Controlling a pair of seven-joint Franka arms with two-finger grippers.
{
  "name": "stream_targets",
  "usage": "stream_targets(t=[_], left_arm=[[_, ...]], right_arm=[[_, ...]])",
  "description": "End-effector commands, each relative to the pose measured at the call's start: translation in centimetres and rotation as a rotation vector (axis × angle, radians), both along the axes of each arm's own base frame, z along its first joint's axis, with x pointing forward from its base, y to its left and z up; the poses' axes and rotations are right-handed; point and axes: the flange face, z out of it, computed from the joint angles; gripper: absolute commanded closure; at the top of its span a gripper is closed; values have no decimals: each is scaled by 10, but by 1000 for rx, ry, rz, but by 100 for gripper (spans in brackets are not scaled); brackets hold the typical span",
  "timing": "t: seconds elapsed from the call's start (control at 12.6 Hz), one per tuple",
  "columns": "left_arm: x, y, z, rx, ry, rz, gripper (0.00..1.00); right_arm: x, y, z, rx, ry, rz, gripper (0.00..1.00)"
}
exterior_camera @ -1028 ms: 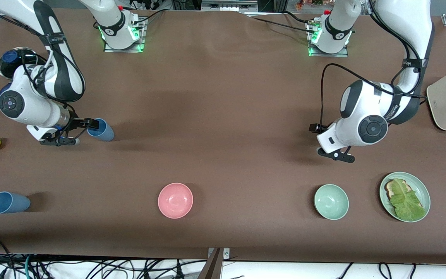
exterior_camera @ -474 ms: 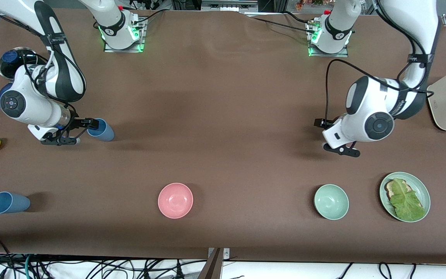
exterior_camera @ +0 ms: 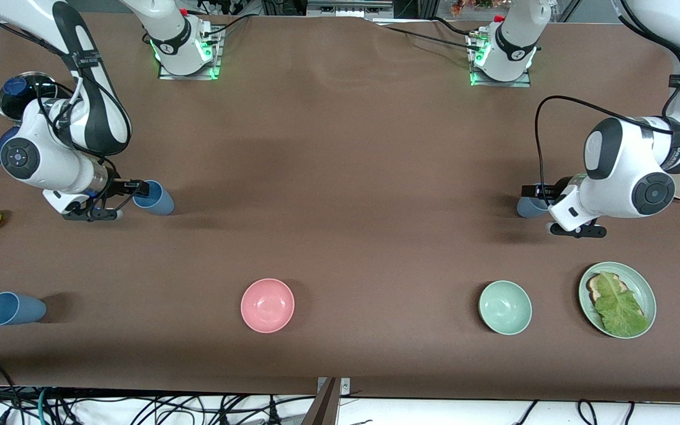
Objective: Stack blue cups with both arms
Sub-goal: 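Reach the left gripper down to the tissue-filled blue cup, then close the left gripper on the tissue cup while the right gripper grips its cup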
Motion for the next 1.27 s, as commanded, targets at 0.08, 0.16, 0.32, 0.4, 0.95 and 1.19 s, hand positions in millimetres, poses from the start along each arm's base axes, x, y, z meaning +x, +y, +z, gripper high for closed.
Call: stream_targets(t=[0.08, 0.16, 0.32, 0.4, 0.95, 1.19], left_arm=[[-9, -13, -10, 39, 10, 86, 0], [-11, -15, -12, 33, 14, 96, 0], [-12, -22, -17, 24, 0, 98, 0], [-14, -24, -22, 24, -5, 96, 0], [-13, -32, -41, 28, -2, 74, 5], [-11, -33, -47, 29, 1, 72, 36]], right_arm=[[-5, -1, 2, 19, -11, 11, 36], [-5, -3, 2, 20, -11, 11, 37], [-5, -2, 2, 20, -11, 12, 38], [-5, -2, 2, 20, -11, 14, 39], [-5, -1, 1, 20, -9, 15, 50], [-5, -2, 1, 21, -9, 18, 57]])
